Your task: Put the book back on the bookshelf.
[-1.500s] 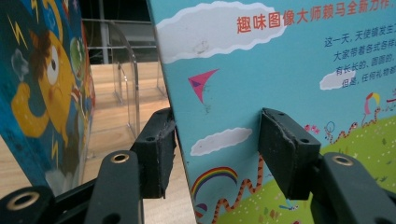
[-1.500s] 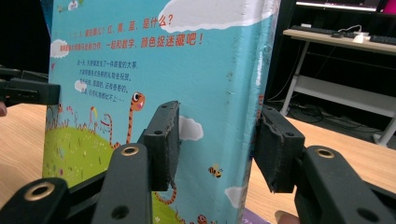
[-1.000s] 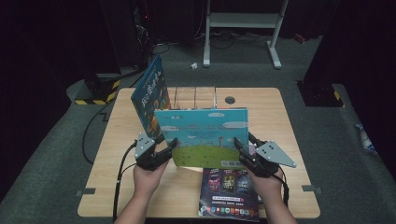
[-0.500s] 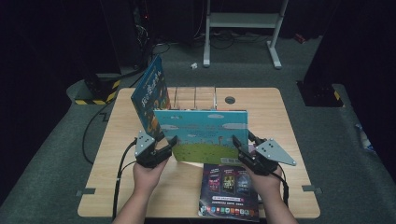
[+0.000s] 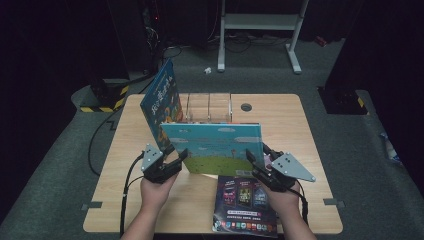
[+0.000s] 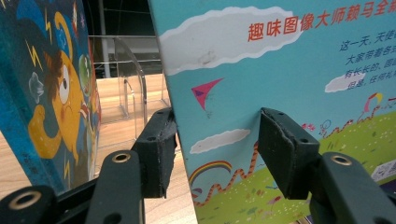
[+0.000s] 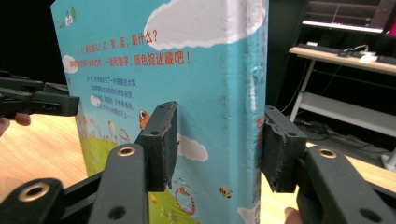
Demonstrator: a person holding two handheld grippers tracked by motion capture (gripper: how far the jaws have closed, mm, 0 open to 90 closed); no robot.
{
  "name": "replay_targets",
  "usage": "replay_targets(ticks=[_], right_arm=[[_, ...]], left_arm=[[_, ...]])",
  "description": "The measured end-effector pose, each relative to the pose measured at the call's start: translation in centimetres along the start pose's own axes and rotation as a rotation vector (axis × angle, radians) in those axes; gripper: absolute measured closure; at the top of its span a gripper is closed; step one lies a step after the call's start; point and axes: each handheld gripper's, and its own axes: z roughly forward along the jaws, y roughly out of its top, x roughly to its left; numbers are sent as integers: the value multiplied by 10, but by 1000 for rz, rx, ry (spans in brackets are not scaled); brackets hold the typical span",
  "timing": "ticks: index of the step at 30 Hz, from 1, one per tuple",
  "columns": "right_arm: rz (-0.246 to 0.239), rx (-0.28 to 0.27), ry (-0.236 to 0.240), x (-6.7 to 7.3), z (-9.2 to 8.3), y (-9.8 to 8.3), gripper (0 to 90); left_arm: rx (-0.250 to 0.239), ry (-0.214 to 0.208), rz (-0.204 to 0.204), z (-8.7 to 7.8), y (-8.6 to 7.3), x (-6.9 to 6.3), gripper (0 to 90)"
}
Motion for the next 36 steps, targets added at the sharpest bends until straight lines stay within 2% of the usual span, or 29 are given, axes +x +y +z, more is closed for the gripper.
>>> replay_targets(ticks=[2, 7, 11, 19, 21, 25, 27, 30, 33, 36], right_arm=[[4, 17, 11, 0, 1, -1, 481], [54, 56, 50, -1, 6, -7, 417], [79, 72, 63, -4, 7, -8, 401], [89, 43, 104, -9, 2, -7, 435], [95, 45, 124, -11, 3, -7, 474], [66, 32, 112, -11, 3, -9, 526], [74, 29, 121, -12, 3, -9, 535], [84, 60, 139, -15, 2, -6, 536], [75, 94, 116, -13, 2, -4, 531], [74, 93, 103, -12, 2, -4, 531]], left_arm=[[-1, 2, -3, -1, -1, 0, 469], [-6, 2, 2, -2, -4, 1, 469], [-10, 3, -4, -3, -4, 0, 468], [-9, 6, -3, -3, -4, -1, 466], [-10, 9, 0, -3, -4, -1, 466], [-6, 12, 2, -3, -4, -1, 466], [-4, 13, -1, -3, -4, -1, 466], [-1, 14, -1, -3, -3, -2, 466], [6, 14, -5, -3, -2, -2, 465], [6, 15, -5, -3, -2, -2, 465]])
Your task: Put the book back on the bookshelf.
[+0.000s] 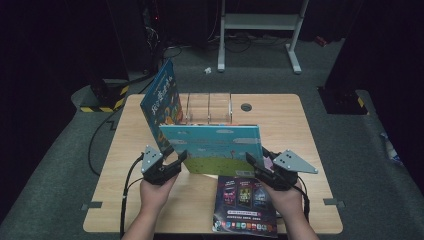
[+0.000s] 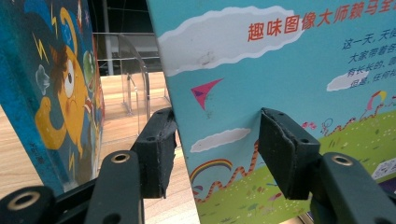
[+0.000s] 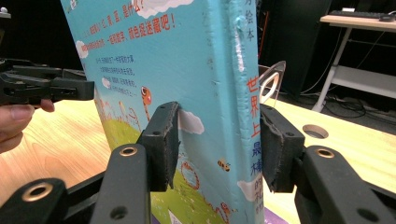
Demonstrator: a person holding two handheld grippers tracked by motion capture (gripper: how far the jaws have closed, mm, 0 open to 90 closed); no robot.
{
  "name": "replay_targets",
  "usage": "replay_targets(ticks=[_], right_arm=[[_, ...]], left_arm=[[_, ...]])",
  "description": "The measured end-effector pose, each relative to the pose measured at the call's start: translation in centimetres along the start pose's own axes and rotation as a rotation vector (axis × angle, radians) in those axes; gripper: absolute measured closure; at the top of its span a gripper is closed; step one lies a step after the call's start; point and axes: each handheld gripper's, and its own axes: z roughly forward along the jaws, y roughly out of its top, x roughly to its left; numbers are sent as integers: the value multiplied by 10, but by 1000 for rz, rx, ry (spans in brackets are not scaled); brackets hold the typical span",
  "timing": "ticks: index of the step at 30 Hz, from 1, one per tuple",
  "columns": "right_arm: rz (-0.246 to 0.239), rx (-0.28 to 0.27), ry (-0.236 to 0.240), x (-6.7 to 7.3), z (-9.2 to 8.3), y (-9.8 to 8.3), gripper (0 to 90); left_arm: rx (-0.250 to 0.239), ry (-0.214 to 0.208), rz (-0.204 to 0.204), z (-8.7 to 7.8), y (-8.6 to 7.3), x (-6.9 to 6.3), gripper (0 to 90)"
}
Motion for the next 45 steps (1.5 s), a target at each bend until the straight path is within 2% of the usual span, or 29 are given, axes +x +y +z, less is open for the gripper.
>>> replay_targets(ticks=[2, 4, 5, 8, 15, 19, 23, 25, 28, 30, 34, 37, 39, 40, 43, 45], right_arm=[[17, -3, 9, -1, -1, 0, 536], [55, -20, 35, -5, -2, -2, 538], [59, -25, 32, -5, -3, -2, 523], [56, 3, 31, -2, -1, -3, 477], [42, 5, 24, 3, 0, -3, 438], [24, 17, 7, 5, 0, -2, 451], [10, 27, -20, 5, 1, -1, 501], [3, 28, -15, 4, 0, -1, 522], [-17, 19, 19, 3, -5, -3, 577], [-11, 7, 60, 0, -8, -5, 620], [-58, -7, 97, 2, -16, -10, 688], [-54, -23, 175, 1, -23, -15, 752], [-37, -32, 226, 1, -27, -19, 781], [-25, -32, 234, 1, -28, -20, 783], [0, -36, 232, 0, -30, -25, 785], [-2, -45, 224, 1, -31, -26, 787]], left_arm=[[1, 4, 2, 0, 0, 0, 466], [6, 3, -2, -1, 1, 0, 465], [9, 4, -4, -1, 1, -1, 465], [15, 4, 1, -1, 2, -1, 462], [11, 6, -3, -3, 1, -2, 462], [10, 6, 0, -2, 0, -1, 463], [7, 7, 1, -2, 0, -1, 463], [5, 9, -2, -1, 0, -1, 463], [5, 8, -7, 0, 0, 0, 462], [7, 20, -3, 0, 0, -1, 478], [5, 16, -7, 4, 1, -1, 477], [10, 2, -16, 6, 0, 0, 493], [19, 10, -2, 7, 0, 0, 494], [21, 10, -13, 7, -1, -1, 487], [24, 10, 0, 6, -2, -2, 480], [22, 7, 2, 4, -1, -4, 475]])
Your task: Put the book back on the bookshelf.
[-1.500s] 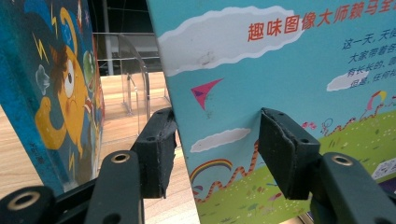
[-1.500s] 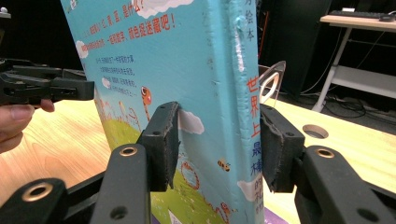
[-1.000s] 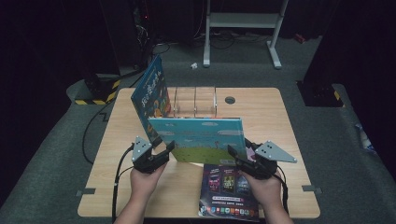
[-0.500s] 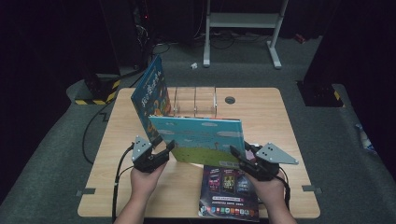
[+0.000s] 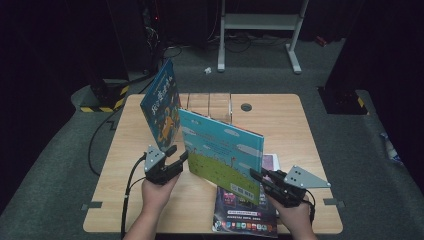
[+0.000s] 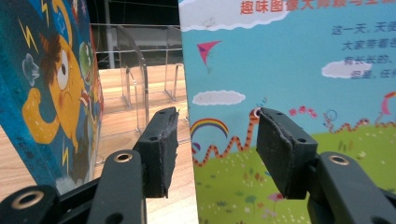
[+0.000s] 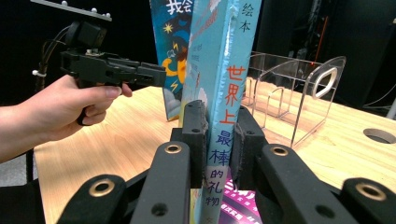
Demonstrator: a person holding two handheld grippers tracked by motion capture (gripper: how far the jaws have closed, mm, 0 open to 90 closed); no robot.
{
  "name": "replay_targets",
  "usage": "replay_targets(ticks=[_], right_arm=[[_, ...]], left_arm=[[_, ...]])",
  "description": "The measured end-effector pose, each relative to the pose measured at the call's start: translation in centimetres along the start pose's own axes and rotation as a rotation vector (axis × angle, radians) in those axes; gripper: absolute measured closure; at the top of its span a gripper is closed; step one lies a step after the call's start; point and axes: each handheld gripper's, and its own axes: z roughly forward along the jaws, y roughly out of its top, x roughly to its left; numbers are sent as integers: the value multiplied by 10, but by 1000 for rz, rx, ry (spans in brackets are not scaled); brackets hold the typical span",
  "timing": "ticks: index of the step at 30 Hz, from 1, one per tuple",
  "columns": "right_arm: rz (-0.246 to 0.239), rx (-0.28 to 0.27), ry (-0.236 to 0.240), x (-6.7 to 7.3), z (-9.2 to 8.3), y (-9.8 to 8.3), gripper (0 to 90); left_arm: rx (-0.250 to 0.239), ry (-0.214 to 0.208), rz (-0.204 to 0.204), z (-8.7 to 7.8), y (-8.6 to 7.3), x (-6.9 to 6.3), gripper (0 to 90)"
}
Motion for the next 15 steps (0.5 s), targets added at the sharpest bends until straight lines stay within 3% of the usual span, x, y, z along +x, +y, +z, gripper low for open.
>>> replay_targets(ticks=[8, 15], right_arm=[[-1, -27, -52, 19, 1, -1, 801], [-14, -60, -123, 42, 11, -7, 805]], left_arm=[[-12, -36, 21, -12, -2, -16, 387], [-15, -133, 31, -22, -2, -45, 334]])
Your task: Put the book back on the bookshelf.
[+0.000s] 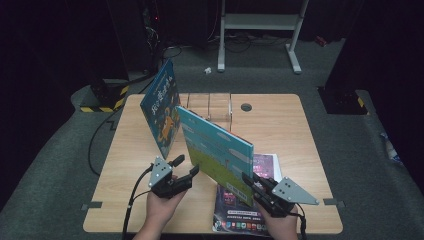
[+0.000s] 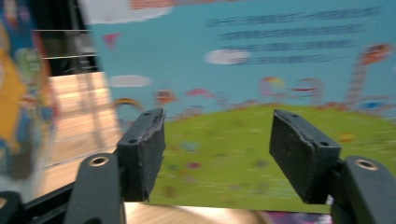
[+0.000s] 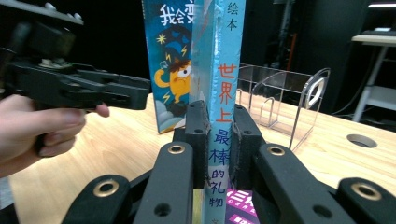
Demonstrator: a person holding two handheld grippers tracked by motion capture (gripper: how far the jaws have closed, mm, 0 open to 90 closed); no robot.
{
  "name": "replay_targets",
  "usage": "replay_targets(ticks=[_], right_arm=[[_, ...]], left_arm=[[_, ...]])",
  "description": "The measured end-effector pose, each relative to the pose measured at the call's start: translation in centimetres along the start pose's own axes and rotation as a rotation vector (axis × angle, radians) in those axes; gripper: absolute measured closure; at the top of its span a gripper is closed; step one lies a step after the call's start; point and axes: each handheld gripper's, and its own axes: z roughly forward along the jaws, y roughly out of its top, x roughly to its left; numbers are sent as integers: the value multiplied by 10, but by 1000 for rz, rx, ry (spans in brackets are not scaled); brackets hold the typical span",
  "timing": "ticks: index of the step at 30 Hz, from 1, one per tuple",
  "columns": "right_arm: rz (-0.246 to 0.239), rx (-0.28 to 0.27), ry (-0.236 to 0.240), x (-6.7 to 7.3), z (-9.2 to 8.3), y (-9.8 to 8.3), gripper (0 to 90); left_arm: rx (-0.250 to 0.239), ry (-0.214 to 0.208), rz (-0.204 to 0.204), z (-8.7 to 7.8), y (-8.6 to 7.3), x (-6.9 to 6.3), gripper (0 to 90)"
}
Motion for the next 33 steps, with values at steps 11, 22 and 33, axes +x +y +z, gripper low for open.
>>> replay_targets(ticks=[11, 22, 33], right_arm=[[-29, -26, -60, 24, 6, -7, 805], [-22, -53, -101, 37, 7, -13, 803], [-41, -57, -149, 48, 16, -16, 800]], left_arm=[[-63, -92, 33, -6, 23, -41, 279], [-98, -115, -1, -5, 42, -44, 246], [-140, -159, 26, -7, 63, -79, 203]])
